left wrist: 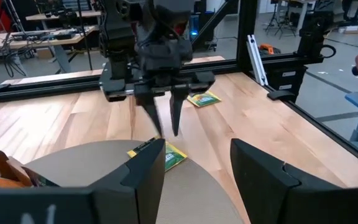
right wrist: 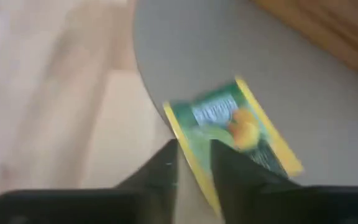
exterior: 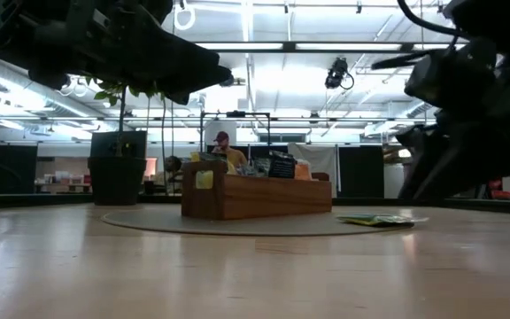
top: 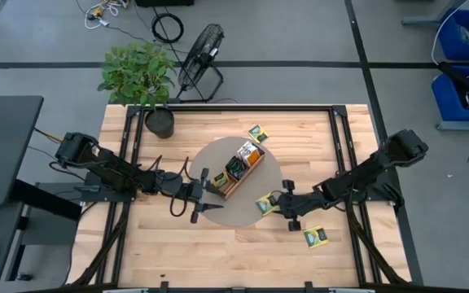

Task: Pick & Place Tea
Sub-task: Put the yellow tea bag into the left section of the wooden organizer

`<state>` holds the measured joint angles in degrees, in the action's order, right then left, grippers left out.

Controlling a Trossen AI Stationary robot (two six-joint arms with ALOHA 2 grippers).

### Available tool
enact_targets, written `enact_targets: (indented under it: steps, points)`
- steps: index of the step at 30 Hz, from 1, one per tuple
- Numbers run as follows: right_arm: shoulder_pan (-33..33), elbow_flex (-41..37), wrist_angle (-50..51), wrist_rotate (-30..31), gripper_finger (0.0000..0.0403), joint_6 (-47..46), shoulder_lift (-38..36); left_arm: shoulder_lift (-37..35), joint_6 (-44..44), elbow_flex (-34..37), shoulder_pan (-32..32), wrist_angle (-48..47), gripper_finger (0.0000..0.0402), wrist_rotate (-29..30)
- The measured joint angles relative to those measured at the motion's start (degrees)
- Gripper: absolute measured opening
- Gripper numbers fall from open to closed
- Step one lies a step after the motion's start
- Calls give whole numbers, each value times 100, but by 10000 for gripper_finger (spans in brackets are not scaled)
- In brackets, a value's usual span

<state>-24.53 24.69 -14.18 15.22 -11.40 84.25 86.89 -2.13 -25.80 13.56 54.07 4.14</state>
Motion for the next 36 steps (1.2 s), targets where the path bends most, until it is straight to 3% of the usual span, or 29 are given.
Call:
enact_targets:
  steps: [7, 12, 27, 32, 36]
  points:
    - [138, 0, 176, 618, 273, -14, 2, 0, 8, 0, 0, 0, 186, 2]
    - [393, 0, 238, 540, 323, -121, 2, 0, 13, 0, 0, 0, 186, 2]
    - [657, 32, 68, 335, 298, -149, 487, 2, 41, 0, 0, -86, 186, 3]
    - [653, 33, 79, 293, 266, -162, 538, 4, 36, 0, 0, -94, 186, 4]
    - [653, 28, 80, 277, 215, -109, 540, 4, 42, 0, 2, -105, 186, 4]
